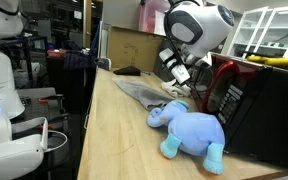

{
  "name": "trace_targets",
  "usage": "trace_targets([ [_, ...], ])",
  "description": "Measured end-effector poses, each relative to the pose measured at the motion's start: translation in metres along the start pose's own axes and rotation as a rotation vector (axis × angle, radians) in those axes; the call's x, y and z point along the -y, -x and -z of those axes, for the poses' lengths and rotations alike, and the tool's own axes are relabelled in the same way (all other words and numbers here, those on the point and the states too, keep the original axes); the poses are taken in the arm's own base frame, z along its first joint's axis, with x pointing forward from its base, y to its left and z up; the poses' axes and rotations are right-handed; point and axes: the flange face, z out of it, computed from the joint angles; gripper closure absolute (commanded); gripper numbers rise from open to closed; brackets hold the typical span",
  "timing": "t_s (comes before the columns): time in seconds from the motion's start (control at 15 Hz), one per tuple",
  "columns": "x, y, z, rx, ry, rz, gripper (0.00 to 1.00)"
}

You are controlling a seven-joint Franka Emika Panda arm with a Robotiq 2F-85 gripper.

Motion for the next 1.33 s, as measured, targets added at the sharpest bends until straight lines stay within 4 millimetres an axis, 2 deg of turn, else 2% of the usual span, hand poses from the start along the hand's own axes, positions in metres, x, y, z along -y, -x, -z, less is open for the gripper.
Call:
trace_targets([
  [0.4, 0.077, 0.019, 0.014, -0.021, -0.029, 0.124, 0.00],
  [0.6, 0.113, 0.036, 0.010, -0.021, -0.025, 0.192, 0.00],
  [0.8, 0.142, 0.052, -0.008, -0.033, -0.003, 0.241, 0.00],
  [0.93, 0.158, 0.056, -0.024, -0.075, 0.024, 0.239, 0.00],
  [1.33, 0.209, 0.045, -0.066, -0.199, 0.103, 0.238, 0.00],
])
